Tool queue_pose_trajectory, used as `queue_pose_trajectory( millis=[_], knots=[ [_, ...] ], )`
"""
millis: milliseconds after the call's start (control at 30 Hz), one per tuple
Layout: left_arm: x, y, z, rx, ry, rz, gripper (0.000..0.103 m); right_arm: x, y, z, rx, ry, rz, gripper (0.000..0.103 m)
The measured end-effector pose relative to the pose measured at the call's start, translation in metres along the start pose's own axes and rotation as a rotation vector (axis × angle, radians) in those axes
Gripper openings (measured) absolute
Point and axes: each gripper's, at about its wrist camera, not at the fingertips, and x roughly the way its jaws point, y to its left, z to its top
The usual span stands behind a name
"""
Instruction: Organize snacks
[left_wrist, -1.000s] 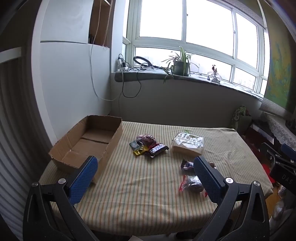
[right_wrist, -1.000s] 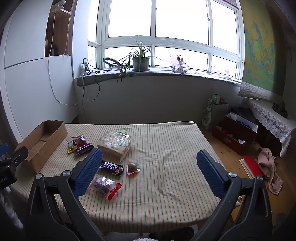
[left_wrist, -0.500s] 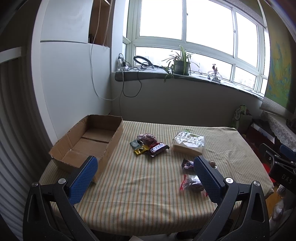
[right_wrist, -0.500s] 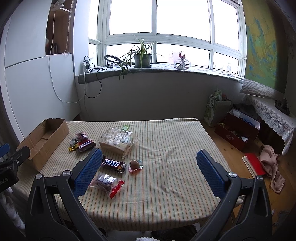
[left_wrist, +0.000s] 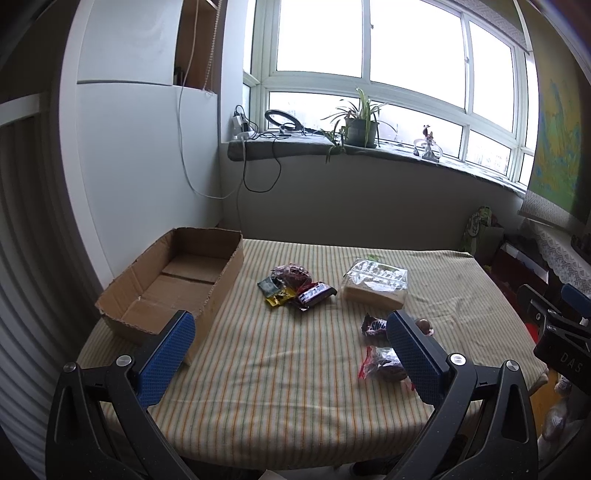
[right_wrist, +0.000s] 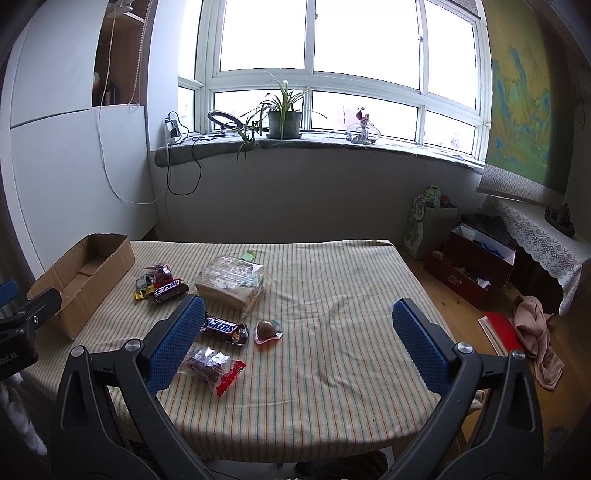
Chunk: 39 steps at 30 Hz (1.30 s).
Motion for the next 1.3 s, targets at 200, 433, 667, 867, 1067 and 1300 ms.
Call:
queue_pose_trajectory(
  millis=[200,433,667,867,1067,1300],
  knots=[
    [0.001,0.000,-0.001,-0.003,0.004,-0.001,0.103,0.001,0.001,-0.002,0.000,0.002,0.005,0.103],
    [0.002,0.000,-0.002,-0.001,0.004,-0.005,0.103,0.004,0.002,-0.004,0.008,0.013,0.019,0.103],
    [0.004,-0.002,-0.004,0.001,0.013,-0.010,0.103,0.008,-0.002,-0.005,0.014,0.025,0.025,0.103],
    [0.007,-0.002,-0.006,0.001,0.024,-0.015,0.103,0.012,-0.003,-0.006,0.015,0.033,0.028,0.103],
    [0.012,-0.002,-0.005,0.003,0.034,-0.020,0.103,0.019,-0.005,-0.007,0.013,0.045,0.031,0.103],
    [0.021,0.002,-0.007,0.000,0.049,-0.015,0.103,0.030,-0.004,-0.010,-0.001,0.064,0.039,0.103]
  ],
)
